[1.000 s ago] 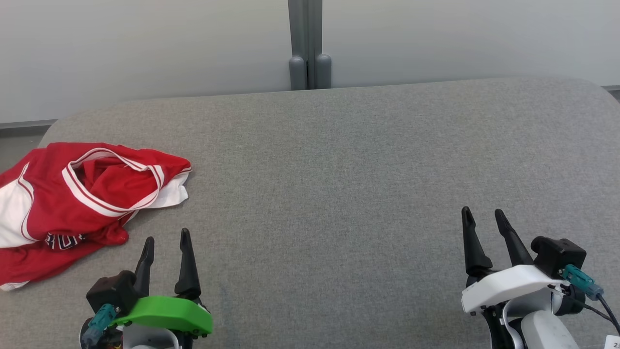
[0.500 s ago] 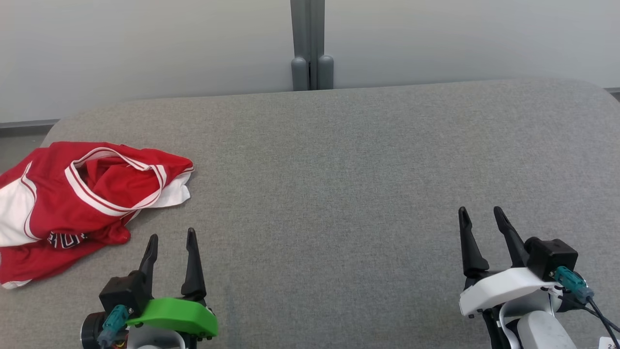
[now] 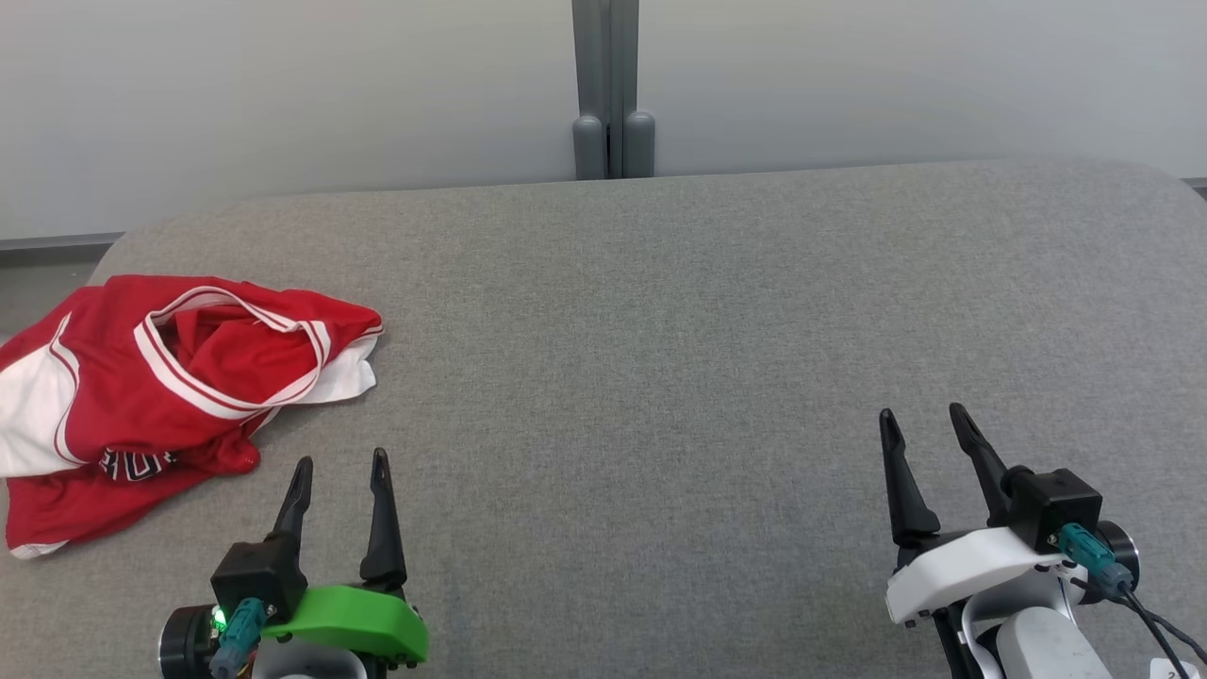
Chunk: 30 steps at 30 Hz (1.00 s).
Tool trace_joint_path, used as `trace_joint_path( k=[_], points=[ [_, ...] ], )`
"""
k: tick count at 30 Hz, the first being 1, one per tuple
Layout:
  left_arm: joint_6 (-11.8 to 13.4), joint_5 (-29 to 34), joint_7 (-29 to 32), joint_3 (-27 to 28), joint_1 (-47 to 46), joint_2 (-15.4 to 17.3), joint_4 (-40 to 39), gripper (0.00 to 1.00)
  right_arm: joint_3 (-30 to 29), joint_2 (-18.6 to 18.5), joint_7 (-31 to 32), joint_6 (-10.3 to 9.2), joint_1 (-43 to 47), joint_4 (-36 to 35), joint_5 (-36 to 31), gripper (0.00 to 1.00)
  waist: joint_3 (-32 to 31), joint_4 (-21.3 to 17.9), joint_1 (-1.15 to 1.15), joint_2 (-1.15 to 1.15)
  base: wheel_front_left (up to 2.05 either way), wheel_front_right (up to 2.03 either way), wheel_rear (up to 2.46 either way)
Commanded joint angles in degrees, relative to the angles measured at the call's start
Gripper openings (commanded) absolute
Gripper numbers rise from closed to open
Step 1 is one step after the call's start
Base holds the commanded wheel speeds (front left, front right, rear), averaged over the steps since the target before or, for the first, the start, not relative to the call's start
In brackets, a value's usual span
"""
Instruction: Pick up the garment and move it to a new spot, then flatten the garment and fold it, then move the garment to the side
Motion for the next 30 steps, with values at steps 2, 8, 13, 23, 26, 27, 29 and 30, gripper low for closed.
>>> trace_joint_path(
  k=[2, 8, 13, 23, 26, 27, 29, 30],
  points=[
    [0.2, 0.1, -0.1, 0.1, 0.4, 0.4, 0.2, 1.00, 0.0, -0.3, -0.2, 0.15, -0.5, 0.2, -0.3, 1.00, 0.0, 0.0, 0.00, 0.00, 0.00, 0.00, 0.00],
    [0.1, -0.3, -0.1, 0.2, 0.6, 0.4, 0.4, 1.00, 0.0, -0.3, -0.2, 0.10, -0.5, 0.2, -0.3, 1.00, -0.1, 0.0, 0.00, 0.00, 0.00, 0.00, 0.00],
    [0.0, -0.4, -0.1, 0.0, 0.6, 0.4, 0.4, 1.00, -0.2, -0.2, -0.2, 0.10, -0.2, 0.1, -0.4, 1.00, -0.2, 0.4, 0.00, 0.00, 0.00, 0.00, 0.00],
    [0.1, 0.5, -0.1, 0.1, 0.3, 0.4, 0.6, 1.00, -1.4, -0.2, -0.2, 0.10, 1.1, -1.0, -1.0, 1.00, -0.5, 7.1, 0.00, 0.00, 0.00, 0.00, 0.00],
    [-0.1, 0.8, -0.1, 0.7, 0.6, 0.4, 0.7, 1.00, -1.4, -0.2, -0.2, 0.10, 1.3, -1.2, -1.0, 1.00, -0.5, 10.2, 0.00, 0.00, 0.00, 0.00, 0.00],
    [-0.1, 1.0, -0.1, 1.1, 0.7, 0.4, 0.7, 1.00, -1.3, -0.2, -0.2, 0.10, 1.2, -1.3, -1.0, 1.00, -0.5, 11.3, 0.00, 0.00, 0.00, 0.00, 0.00],
    [-0.2, 1.2, -0.1, 1.5, 0.9, 0.4, 0.7, 1.00, -1.1, -0.2, -0.2, 0.10, 1.3, -1.3, -0.7, 1.00, -0.4, 13.4, 0.00, 0.00, 0.00, 0.00, 0.00],
    [-0.2, 1.3, -0.1, 1.7, 1.0, 0.4, 0.7, 1.00, -1.1, -0.2, -0.2, 0.10, 1.3, -1.3, -0.5, 1.00, -0.4, 14.5, 0.00, 0.00, 0.00, 0.00, 0.00]
  ],
)
